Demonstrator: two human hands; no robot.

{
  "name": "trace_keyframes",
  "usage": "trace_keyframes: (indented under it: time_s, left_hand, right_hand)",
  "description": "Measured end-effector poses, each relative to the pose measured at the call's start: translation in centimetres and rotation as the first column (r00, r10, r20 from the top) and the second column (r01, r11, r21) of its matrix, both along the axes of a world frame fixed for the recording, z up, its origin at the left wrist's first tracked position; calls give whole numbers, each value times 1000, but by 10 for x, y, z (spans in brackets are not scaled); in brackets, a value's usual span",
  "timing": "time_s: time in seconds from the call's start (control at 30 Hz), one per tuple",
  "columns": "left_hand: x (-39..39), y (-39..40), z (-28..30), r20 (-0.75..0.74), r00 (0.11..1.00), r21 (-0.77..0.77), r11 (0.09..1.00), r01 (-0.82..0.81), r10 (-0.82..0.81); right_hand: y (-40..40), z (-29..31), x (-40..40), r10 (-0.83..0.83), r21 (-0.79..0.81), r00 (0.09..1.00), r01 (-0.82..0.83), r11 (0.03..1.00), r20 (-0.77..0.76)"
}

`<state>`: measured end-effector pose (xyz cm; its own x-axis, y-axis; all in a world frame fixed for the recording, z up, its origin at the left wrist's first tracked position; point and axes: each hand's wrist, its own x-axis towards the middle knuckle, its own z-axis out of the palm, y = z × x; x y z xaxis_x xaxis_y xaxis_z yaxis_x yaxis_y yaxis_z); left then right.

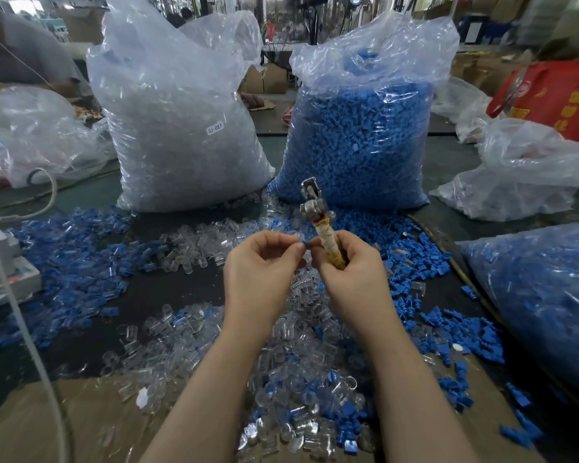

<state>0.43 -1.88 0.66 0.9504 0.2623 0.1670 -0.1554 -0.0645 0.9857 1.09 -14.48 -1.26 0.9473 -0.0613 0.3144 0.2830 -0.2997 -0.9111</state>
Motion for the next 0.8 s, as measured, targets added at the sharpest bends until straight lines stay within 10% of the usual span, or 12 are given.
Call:
trace_keyframes:
  time_s: [0.8]
  left_hand:
    - [2, 22, 3, 148, 986, -81, 992, 95, -82]
  right_hand:
    - [-21, 8, -6, 192, -304, 949, -265, 915, -250]
